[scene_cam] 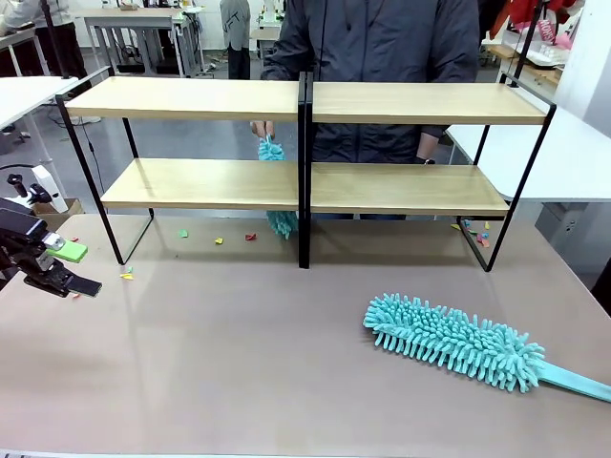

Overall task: Clean the shelves.
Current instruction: Place the Duster on the table.

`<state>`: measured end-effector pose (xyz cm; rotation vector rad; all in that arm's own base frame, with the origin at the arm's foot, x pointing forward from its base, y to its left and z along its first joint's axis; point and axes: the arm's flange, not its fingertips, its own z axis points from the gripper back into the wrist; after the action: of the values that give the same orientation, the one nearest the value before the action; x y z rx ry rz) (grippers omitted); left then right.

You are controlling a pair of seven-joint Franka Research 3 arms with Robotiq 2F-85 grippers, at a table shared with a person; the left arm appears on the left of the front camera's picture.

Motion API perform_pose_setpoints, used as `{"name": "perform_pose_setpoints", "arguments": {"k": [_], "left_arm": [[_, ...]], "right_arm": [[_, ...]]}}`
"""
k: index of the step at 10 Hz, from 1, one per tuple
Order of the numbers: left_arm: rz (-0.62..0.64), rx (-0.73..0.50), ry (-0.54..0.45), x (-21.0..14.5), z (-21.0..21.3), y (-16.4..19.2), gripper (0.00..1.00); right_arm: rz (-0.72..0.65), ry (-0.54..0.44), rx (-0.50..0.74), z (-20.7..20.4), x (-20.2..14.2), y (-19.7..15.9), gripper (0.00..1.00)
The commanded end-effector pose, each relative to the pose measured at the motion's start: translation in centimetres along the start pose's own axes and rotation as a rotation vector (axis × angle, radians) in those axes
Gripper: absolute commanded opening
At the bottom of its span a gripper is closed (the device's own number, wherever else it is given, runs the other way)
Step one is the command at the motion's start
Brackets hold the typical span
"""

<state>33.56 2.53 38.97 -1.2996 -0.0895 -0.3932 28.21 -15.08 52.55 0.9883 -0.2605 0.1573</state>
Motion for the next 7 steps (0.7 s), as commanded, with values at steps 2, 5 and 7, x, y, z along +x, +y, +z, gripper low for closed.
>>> {"name": "perform_pose_setpoints", "arguments": {"k": [2, 5, 7], "left_arm": [[-0.008, -0.023, -0.016, 0.08, -0.15, -0.12, 1.0], [-0.008, -0.023, -0.016, 0.08, -0.15, -0.12, 1.0], [-0.008, -0.023, -0.016, 0.08, -0.15, -0.12, 1.0]], "right_arm": [[0.013, 0.005, -0.016, -0.08, -0.14, -0.03, 1.0], [0.013, 0.005, -0.016, -0.08, -0.14, -0.03, 1.0], [0.013, 0.005, -0.016, -0.08, -0.14, -0.03, 1.0]]}}
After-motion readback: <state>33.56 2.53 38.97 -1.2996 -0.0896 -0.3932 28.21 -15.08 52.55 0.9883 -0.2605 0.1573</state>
